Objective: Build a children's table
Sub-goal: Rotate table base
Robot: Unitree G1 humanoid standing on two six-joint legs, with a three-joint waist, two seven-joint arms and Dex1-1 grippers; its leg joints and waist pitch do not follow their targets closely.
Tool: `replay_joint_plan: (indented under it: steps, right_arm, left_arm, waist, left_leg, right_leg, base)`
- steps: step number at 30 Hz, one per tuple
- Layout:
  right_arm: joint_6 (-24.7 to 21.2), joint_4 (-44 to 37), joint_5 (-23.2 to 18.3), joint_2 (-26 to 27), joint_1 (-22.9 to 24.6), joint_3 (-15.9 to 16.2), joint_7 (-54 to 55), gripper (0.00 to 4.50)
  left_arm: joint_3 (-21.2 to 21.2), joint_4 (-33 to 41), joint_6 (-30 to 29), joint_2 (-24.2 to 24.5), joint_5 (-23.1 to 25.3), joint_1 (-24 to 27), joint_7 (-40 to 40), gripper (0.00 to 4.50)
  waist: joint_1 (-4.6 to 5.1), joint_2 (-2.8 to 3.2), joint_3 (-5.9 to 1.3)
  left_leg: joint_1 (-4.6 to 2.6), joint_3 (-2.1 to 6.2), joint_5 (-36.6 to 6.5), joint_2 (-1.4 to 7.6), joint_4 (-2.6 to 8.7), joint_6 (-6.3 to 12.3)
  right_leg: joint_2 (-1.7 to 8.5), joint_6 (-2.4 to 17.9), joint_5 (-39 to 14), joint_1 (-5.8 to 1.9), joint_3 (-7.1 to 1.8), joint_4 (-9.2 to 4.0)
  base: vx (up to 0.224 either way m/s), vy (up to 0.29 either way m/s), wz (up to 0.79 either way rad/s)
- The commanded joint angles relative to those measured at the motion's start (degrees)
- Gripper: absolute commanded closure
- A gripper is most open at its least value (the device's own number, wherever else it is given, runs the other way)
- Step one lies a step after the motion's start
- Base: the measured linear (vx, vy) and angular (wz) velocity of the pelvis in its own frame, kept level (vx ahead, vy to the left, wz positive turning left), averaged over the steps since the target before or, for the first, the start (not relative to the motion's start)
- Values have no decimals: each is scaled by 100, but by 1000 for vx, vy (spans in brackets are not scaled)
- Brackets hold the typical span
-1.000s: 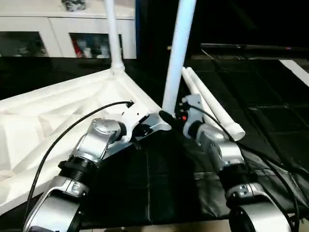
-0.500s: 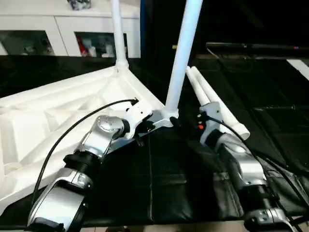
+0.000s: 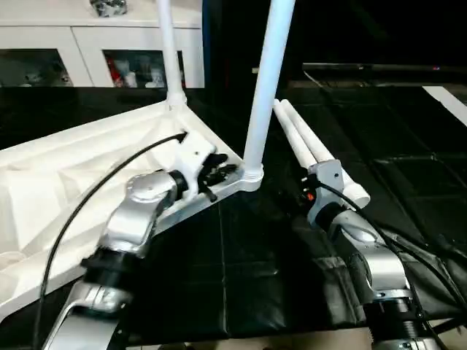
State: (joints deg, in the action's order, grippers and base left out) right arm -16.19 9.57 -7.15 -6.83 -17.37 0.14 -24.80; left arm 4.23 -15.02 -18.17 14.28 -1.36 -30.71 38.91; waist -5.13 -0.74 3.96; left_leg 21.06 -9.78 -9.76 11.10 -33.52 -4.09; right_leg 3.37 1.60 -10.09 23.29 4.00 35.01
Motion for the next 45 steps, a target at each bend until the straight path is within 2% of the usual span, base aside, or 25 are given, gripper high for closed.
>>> replay_joint_plan:
  steps: [1, 3, 5, 6, 7, 9, 11, 16, 18, 20, 21, 23, 24, 25, 27, 28, 31, 35, 40, 41, 45]
  right_arm:
    - [-125, -255, -100, -72, 93, 146, -282, 35]
    - [-154, -327, -125, -138, 155, 253, -437, 35]
    - [-145, -336, -110, -157, 176, 280, -456, 35]
    - [-124, -394, -93, -206, 243, 384, -539, 35]
    - [-131, -428, -102, -222, 270, 427, -583, 35]
    - [-184, -614, -149, -276, 371, 622, -815, 35]
    - [-231, -679, -167, -299, 401, 684, -902, 35]
    - [-469, -555, -100, -380, 346, 959, -1134, 35]
    - [-456, -403, 10, -404, 282, 1064, -1158, 35]
    - [-435, -118, 140, -400, 109, 1209, -1162, 35]
    - [-467, -68, 145, -391, 69, 1228, -1167, 35]
    - [-450, 123, 230, -357, -88, 1331, -1195, 35]
    - [-432, 195, 252, -338, -156, 1386, -1233, 35]
    - [-416, 242, 269, -320, -206, 1429, -1259, 35]
    - [-383, 357, 292, -273, -323, 1515, -1305, 35]
    - [-380, 381, 297, -260, -351, 1533, -1309, 35]
    - [-215, 753, 396, -129, -600, 1606, -1273, 35]
    - [-128, 965, 409, -24, -743, 1607, -1206, 35]
    - [27, 1393, 413, 134, -934, 1516, -1040, 35]
    - [67, 1508, 416, 167, -970, 1500, -1018, 35]
    - [123, 1969, 454, 291, -1129, 1472, -890, 35]
  left_arm:
    - [-144, 200, -260, 159, 116, 111, -193, 272]
    - [-229, 258, -376, 269, 232, 216, -384, 268]
    - [-263, 269, -393, 295, 272, 245, -461, 244]
    - [-334, 356, -550, 422, 404, 339, -683, 234]
    - [-366, 387, -625, 471, 451, 369, -762, 230]
    - [-500, 328, -830, 755, 641, 393, -1060, 230]
    - [-520, 290, -871, 876, 723, 394, -1166, 230]
    - [-809, -82, -1106, 1828, 1300, 403, -1676, 230]
    - [-737, -189, -1068, 2150, 1554, 476, -1740, 230]
    - [-618, -346, -1078, 2530, 1794, 621, -1795, 230]
    - [-614, -373, -1103, 2574, 1801, 643, -1794, 230]
    - [-488, -469, -1223, 2724, 1880, 743, -1670, 230]
    - [-451, -519, -1242, 2758, 1918, 775, -1687, 230]
    - [-446, -555, -1263, 2760, 1921, 796, -1700, 230]
    - [-388, -648, -1279, 2782, 1965, 831, -1746, 230]
    - [-377, -663, -1287, 2789, 1981, 838, -1759, 230]
    - [-321, -832, -1325, 2875, 2092, 854, -1756, 230]
    - [-225, -932, -1330, 2957, 2120, 887, -1641, 230]
    - [-129, -1176, -1290, 3108, 2174, 801, -1575, 230]
    - [-102, -1212, -1300, 3140, 2124, 795, -1414, 230]
    - [3, -952, -1507, 3175, 1702, 959, -405, 230]
  waist:
    - [-4, -11, -404]
    - [5, 6, -403]
    - [3, 13, -403]
    - [-8, 48, -407]
    - [7, 32, -406]
    - [-1, 37, -399]
    - [-2, 43, -400]
    - [25, 68, -392]
    - [15, 82, -400]
    - [23, 75, -395]
    - [15, 93, -393]
    - [-13, 89, -393]
    - [-12, 92, -388]
    - [-27, 103, -390]
    - [-26, 105, -391]
    - [-27, 83, -393]
    - [-20, 84, -398]
    - [-4, 91, -399]
    - [-11, 98, -422]
    - [-11, 79, -420]
    - [-4, 98, -407]
  left_leg:
    - [-39, 60, -1259, 197, 393, 110]
    - [-44, 65, -1286, 194, 396, 104]
    - [-51, 62, -1278, 189, 396, 88]
    - [-54, 66, -1291, 190, 393, 71]
    - [-48, 66, -1328, 188, 397, 60]
    - [-51, 70, -1358, 185, 397, 62]
    - [-53, 83, -1403, 182, 404, 73]
    - [-59, 102, -1493, 165, 413, 13]
    - [-81, 108, -1540, 175, 408, -2]
    - [-66, 113, -1564, 178, 421, -33]
    - [-90, 115, -1594, 186, 420, -52]
    - [-126, 98, -1636, 197, 416, -67]
    - [-107, 106, -1664, 199, 427, -83]
    - [-126, 107, -1719, 207, 432, -106]
    - [-113, 120, -1798, 206, 439, -137]
    - [-114, 120, -1804, 208, 444, -145]
    - [-104, 130, -1805, 198, 443, -161]
    - [-114, 134, -1822, 206, 443, -175]
    - [-113, 126, -1653, 209, 433, -171]
    - [-113, 118, -1637, 206, 432, -162]
    - [-116, 125, -1703, 213, 443, -222]
  right_leg:
    - [450, 765, -1705, -297, -291, -474]
    - [434, 695, -1689, -295, -292, -478]
    - [437, 709, -1666, -286, -298, -482]
    - [443, 726, -1650, -284, -300, -479]
    - [432, 742, -1604, -290, -297, -472]
    - [430, 711, -1625, -289, -298, -476]
    - [425, 671, -1678, -288, -294, -477]
    - [412, 616, -1843, -272, -289, -482]
    - [417, 648, -1817, -243, -295, -484]
    - [423, 696, -1743, -251, -298, -463]
    - [426, 721, -1762, -230, -301, -458]
    - [438, 828, -1717, -202, -318, -463]
    - [437, 846, -1698, -212, -319, -447]
    - [445, 838, -1704, -201, -321, -456]
    - [455, 856, -1691, -214, -319, -454]
    - [456, 848, -1686, -222, -318, -455]
    - [467, 875, -1653, -231, -317, -442]
    - [475, 869, -1708, -230, -322, -449]
    - [476, 952, -1392, -239, -329, -416]
    - [471, 971, -1353, -229, -327, -414]
    - [490, 1063, -1420, -231, -333, -408]
  base:
    - [0, 0, 0]
    - [0, 0, 0]
    - [0, 0, 0]
    - [0, 0, 0]
    - [0, 0, 0]
    - [0, 0, 0]
    - [0, 0, 0]
    - [0, 0, 0]
    - [0, 0, 0]
    - [0, 0, 0]
    - [0, 0, 0]
    - [0, 0, 0]
    - [0, 0, 0]
    - [0, 0, 0]
    - [0, 0, 0]
    - [0, 0, 0]
    - [0, 0, 0]
    - [0, 0, 0]
    - [0, 0, 0]
    - [0, 0, 0]
    - [0, 0, 0]
